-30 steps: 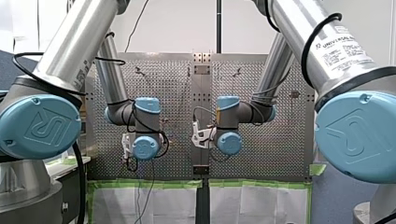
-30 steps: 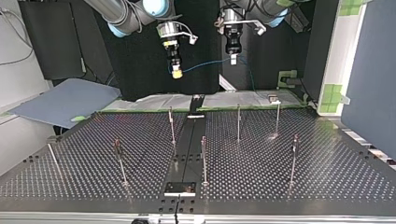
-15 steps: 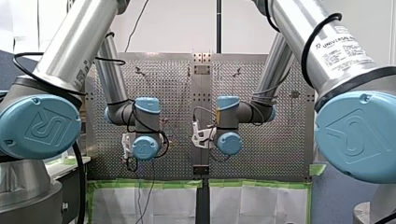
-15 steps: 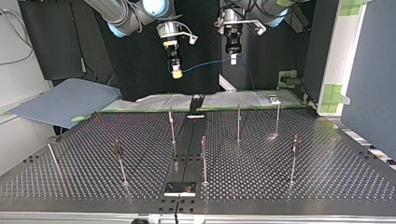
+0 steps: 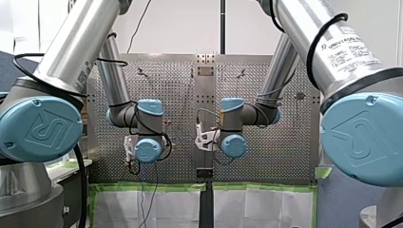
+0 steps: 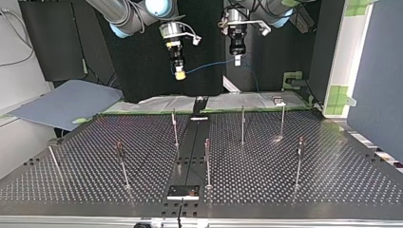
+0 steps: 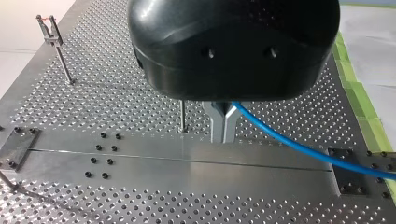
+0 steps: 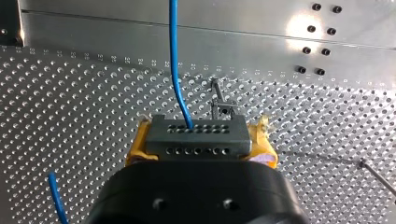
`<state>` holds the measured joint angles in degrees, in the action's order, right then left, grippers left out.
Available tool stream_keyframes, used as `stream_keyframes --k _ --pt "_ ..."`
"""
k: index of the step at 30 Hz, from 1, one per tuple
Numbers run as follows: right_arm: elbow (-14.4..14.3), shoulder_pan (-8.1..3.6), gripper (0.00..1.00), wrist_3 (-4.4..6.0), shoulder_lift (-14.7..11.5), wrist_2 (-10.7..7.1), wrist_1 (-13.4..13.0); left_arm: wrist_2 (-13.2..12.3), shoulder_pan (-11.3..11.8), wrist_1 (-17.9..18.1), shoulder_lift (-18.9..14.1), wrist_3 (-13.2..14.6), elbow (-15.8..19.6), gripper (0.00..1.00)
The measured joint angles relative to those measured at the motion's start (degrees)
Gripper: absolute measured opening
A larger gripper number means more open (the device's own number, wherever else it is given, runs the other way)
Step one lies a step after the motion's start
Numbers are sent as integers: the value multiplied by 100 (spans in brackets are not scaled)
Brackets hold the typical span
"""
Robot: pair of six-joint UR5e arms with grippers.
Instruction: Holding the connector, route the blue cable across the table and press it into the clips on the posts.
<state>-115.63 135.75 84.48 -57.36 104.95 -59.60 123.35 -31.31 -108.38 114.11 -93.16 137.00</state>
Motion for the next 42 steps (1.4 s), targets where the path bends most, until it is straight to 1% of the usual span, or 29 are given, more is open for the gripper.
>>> stream_keyframes --k 34,37,42 --pt "3 -2 0 -4 6 7 3 0 0 0 0 6 5 0" --pt "17 -11 0 -23 82 25 75 0 0 0 0 8 7 0" --pt "24 -17 0 -34 317 34 278 0 0 0 0 9 9 0"
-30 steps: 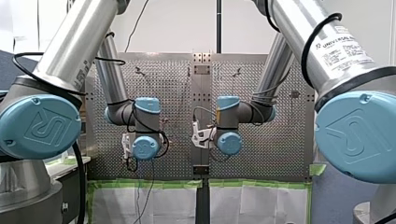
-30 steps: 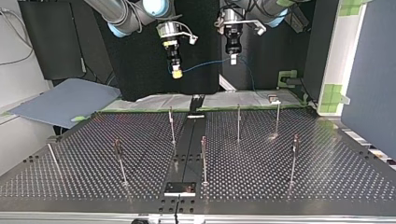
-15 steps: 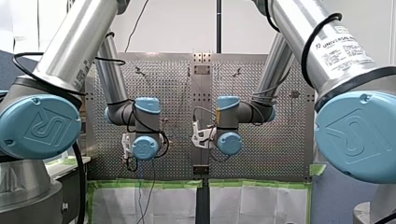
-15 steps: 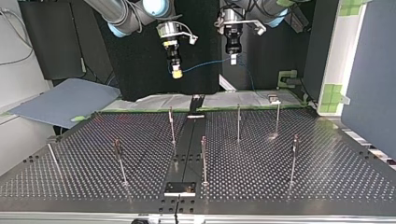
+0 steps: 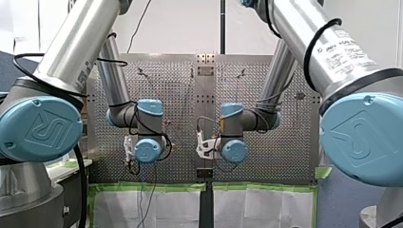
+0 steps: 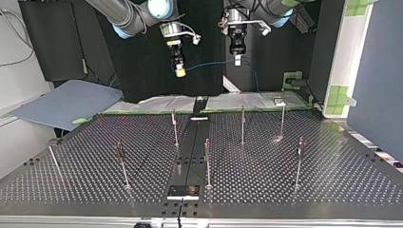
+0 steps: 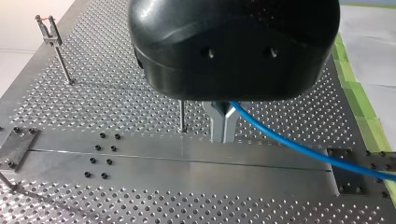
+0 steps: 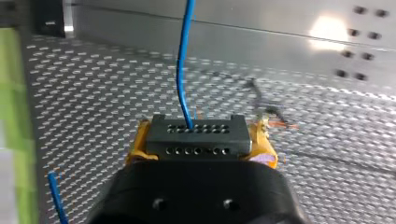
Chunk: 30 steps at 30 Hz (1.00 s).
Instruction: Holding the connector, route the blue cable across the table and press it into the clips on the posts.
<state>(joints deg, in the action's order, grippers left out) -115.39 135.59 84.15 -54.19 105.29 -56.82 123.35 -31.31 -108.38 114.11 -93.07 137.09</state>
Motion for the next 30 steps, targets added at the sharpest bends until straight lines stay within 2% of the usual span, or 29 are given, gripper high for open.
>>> stream_keyframes --k 6,16,22,30 --pt "2 -1 0 -2 158 1 53 0 0 0 0 0 0 0" --pt "2 -1 0 -2 174 1 56 13 6 13 14 -5 15 0" --pt "2 -1 0 -2 175 1 56 56 16 145 199 -16 247 0" --pt "2 -1 0 -2 175 1 56 61 17 166 244 -17 529 0"
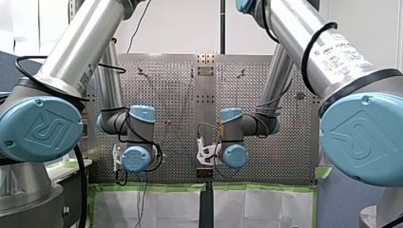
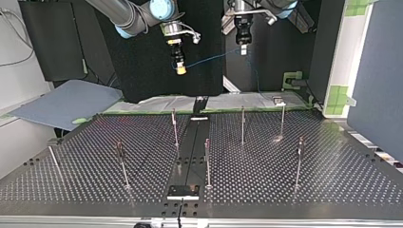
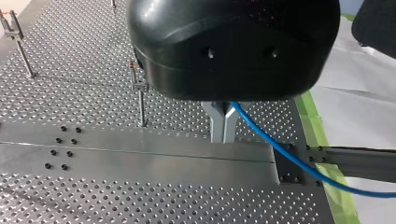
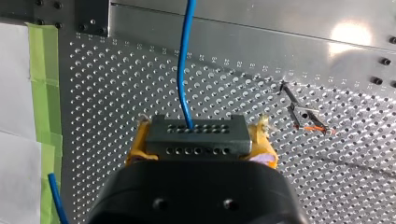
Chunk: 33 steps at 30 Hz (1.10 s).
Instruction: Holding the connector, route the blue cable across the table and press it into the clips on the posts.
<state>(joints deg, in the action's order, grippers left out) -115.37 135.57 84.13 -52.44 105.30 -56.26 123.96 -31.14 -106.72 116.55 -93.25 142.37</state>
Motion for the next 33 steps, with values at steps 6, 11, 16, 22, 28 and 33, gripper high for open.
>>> stream_keyframes --k 6,11,16,22,28,33 --pt "0 0 0 0 0 0 0 0 0 1 2 0 14 0" --pt "0 0 0 0 0 0 0 0 -1 0 1 -1 15 0" --pt "116 114 0 -75 -30 47 116 -22 -19 -156 -157 -52 -128 0" --pt "377 377 0 -2 -263 -68 378 -46 41 -435 -440 -162 -232 0" --pt "678 635 0 102 -561 -310 678 -111 280 -727 -732 -236 -254 0" --pt "940 681 0 122 -825 -455 940 -134 522 -971 -977 -216 -261 0"
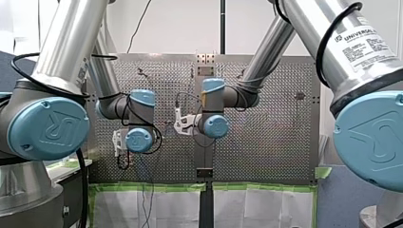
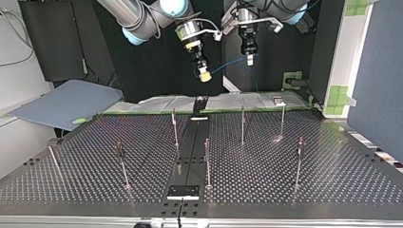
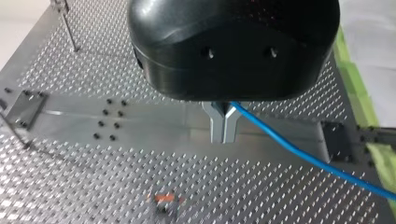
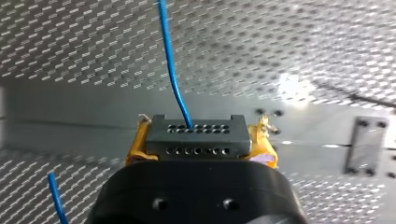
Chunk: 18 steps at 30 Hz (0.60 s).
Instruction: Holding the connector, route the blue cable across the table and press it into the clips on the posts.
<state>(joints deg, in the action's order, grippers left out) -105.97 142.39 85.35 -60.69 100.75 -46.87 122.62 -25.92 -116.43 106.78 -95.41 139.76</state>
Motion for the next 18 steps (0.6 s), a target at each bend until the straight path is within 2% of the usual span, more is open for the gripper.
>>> stream_keyframes --k 4,10,18 --pt "174 -21 0 84 -174 -75 174 10 193 -194 -193 -45 -66 0" --pt "492 -45 0 331 -410 -190 493 97 485 -485 -485 -105 -290 0" --pt "917 -77 0 415 -421 -311 917 233 803 -861 -861 -189 -580 0"
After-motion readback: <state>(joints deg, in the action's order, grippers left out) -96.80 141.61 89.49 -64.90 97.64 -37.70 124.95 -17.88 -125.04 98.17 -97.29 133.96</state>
